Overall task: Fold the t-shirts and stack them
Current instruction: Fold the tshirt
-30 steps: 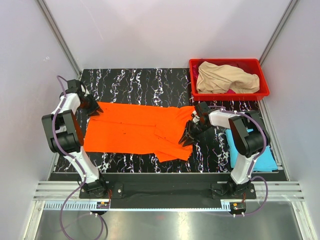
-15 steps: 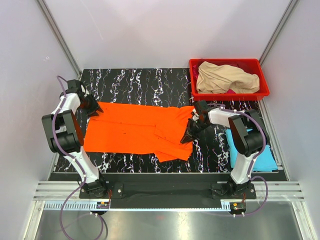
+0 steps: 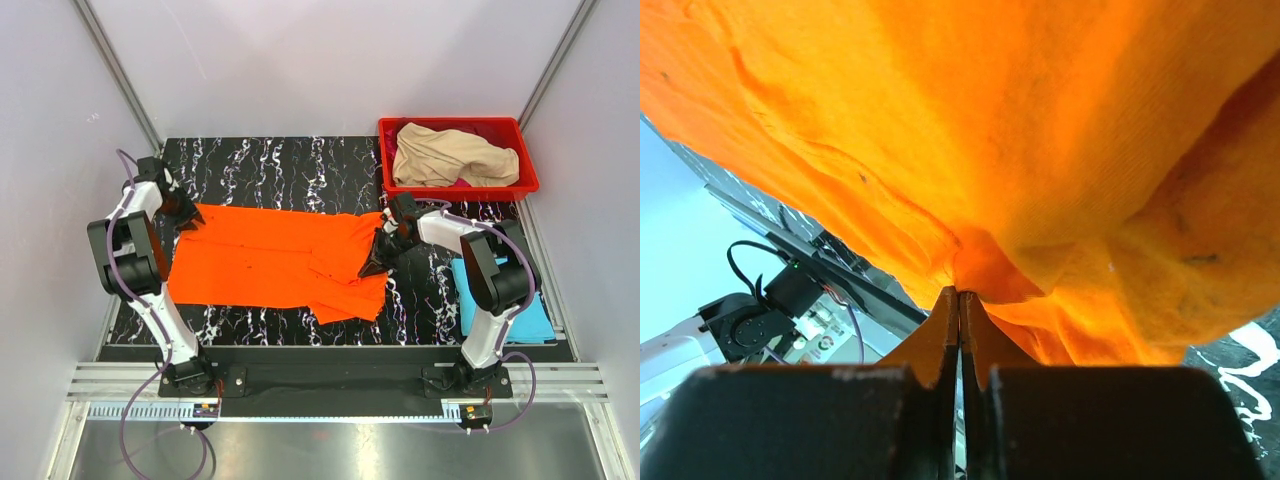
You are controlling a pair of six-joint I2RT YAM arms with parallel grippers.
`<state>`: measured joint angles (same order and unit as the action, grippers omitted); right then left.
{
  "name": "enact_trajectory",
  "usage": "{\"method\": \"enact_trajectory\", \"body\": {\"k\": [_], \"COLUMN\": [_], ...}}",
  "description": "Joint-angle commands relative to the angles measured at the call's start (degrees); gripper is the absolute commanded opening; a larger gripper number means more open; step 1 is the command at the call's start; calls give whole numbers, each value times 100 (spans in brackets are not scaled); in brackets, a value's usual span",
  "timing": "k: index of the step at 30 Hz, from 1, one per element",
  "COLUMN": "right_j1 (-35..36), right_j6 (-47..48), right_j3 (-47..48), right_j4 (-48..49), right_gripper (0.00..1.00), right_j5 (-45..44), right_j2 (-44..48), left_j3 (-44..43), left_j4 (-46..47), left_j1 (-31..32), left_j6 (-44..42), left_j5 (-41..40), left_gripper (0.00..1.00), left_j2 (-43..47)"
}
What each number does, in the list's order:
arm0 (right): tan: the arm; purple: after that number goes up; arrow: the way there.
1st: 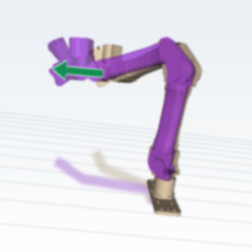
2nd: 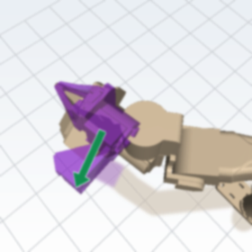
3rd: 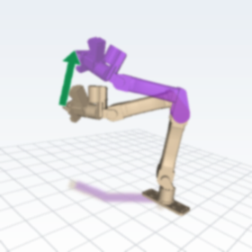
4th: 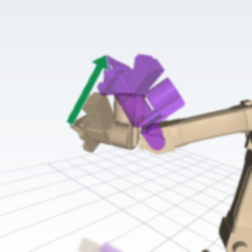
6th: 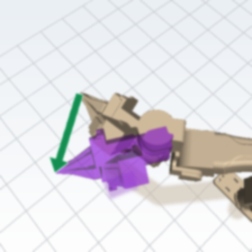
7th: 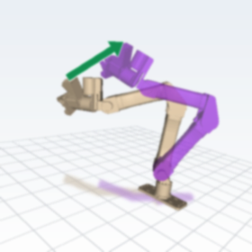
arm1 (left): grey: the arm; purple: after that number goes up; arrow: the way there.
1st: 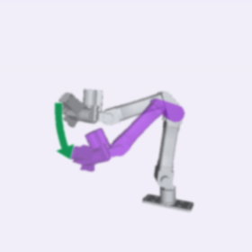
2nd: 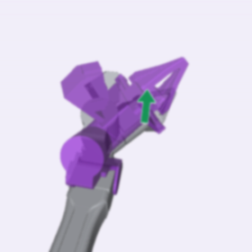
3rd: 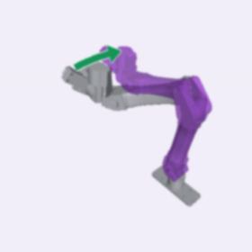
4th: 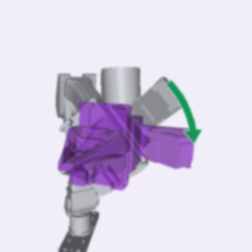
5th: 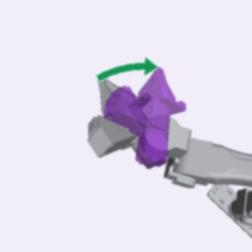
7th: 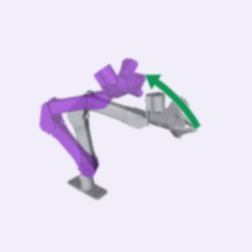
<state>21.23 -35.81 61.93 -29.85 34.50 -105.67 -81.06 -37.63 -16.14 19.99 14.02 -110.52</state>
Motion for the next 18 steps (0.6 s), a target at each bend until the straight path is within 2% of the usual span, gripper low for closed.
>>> {"method": "enact_trajectory", "body": {"k": [1, 5, 15, 18], "right_j1": [-14, -67, -225, -251], "right_j6": [136, 180, 241, 268], "right_j3": [179, 144, 109, 109], "right_j4": [-74, -100, -91, -100], "right_gripper": [0, 0, 0, 0], "right_j5": [-14, -5, 92, 109], "right_j2": [284, 301, 336, 363], "left_j3": [-419, -464, -437, -525], "left_j4": [10, -227, -474, -482], "left_j1": [15, 6, -108, -144], "left_j6": [67, -12, -74, -83], "left_j5": [-294, -917, -1393, -1367], "left_gripper": [35, 45, 53, 52], "left_j2": [-154, -31, -101, -224]}}
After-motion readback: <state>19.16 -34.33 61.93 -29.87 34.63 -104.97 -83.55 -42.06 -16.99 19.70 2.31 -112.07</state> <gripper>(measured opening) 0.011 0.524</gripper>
